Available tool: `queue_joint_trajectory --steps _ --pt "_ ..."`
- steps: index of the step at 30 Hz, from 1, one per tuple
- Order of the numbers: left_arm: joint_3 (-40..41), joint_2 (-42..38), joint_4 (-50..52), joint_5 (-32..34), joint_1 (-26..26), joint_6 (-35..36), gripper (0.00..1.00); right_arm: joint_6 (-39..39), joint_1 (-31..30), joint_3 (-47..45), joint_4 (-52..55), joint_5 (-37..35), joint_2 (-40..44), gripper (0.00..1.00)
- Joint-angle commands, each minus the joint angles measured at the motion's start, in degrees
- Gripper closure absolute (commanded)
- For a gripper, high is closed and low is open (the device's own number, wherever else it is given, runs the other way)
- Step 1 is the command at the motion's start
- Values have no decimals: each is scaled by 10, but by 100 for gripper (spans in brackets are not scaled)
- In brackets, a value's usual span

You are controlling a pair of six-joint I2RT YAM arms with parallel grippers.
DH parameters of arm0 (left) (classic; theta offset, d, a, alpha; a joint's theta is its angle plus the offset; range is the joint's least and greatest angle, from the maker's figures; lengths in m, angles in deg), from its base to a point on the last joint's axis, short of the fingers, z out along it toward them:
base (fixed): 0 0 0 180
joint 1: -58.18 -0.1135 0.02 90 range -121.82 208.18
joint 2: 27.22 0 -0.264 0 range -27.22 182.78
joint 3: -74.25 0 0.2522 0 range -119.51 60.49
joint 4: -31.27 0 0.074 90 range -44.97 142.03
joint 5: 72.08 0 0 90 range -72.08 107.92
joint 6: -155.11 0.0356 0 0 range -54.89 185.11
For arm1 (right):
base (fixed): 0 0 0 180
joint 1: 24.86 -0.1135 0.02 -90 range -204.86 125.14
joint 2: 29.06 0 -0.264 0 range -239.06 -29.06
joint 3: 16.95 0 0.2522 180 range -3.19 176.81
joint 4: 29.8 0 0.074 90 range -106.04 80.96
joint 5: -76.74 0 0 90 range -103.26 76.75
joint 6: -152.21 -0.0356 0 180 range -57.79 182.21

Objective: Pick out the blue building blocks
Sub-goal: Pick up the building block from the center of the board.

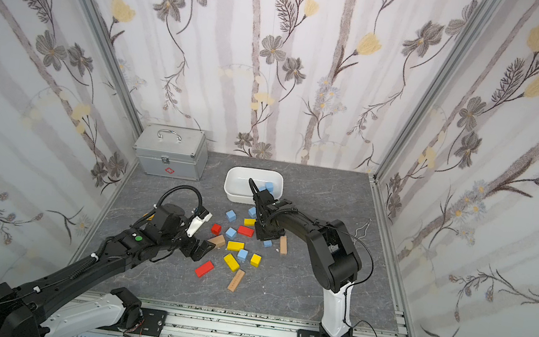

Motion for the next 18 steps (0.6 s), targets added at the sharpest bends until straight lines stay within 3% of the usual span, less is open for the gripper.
queue_joint_trajectory --steps 1,5,12,18 --pt "-7 -4 -16 2 0 -5 0 -9 -1 -2 -8 -6 15 72" --pt "-12 -12 -25 -1 0 -11 0 -11 0 1 -9 -9 34 75" --pt "-35 -4 -47 -2 -4 -20 0 -13 0 20 -4 -9 70 100" --pt "-60 16 -66 -10 -9 -21 0 -12 1 47 2 -14 86 100"
